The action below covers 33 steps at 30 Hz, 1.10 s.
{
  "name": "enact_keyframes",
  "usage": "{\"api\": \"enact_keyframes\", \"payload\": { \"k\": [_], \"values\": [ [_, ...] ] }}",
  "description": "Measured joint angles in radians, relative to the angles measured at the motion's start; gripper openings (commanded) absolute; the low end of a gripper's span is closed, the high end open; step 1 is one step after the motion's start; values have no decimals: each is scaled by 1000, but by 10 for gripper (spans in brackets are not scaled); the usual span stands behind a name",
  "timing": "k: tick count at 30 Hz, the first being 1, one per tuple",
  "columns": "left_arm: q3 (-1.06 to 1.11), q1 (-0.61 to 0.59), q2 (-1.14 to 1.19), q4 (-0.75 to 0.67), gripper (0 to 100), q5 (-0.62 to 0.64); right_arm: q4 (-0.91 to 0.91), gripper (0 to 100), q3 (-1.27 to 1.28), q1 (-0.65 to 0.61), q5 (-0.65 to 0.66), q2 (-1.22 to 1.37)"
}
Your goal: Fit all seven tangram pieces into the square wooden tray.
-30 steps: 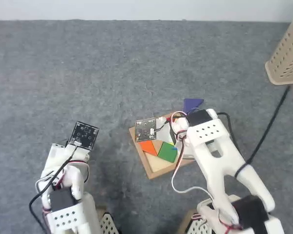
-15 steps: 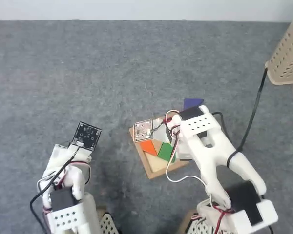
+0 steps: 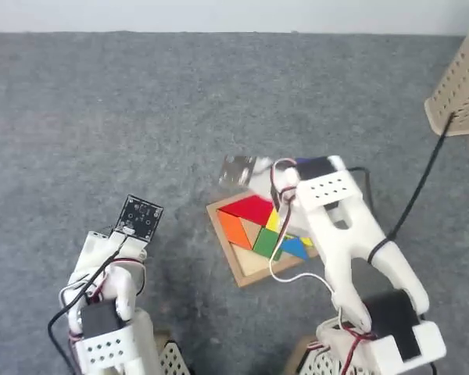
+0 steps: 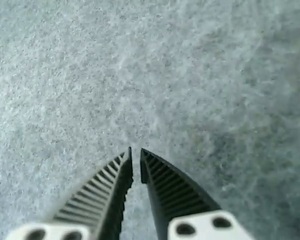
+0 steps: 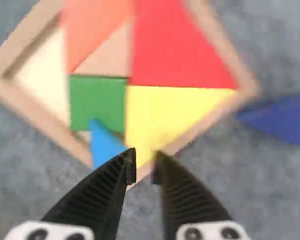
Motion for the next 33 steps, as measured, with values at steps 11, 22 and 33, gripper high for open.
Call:
{"api": "enact_keyframes", "payload": {
  "k": [11, 22, 33],
  "values": [
    [0, 0, 0, 0, 30, 0, -138, 6, 229, 48, -385, -152],
    [0, 0, 0, 0, 30, 0, -41, 6, 402, -38, -373, -411],
    [0, 0, 0, 0, 30, 0, -37, 6, 451, -117, -368, -433]
  ]
}}
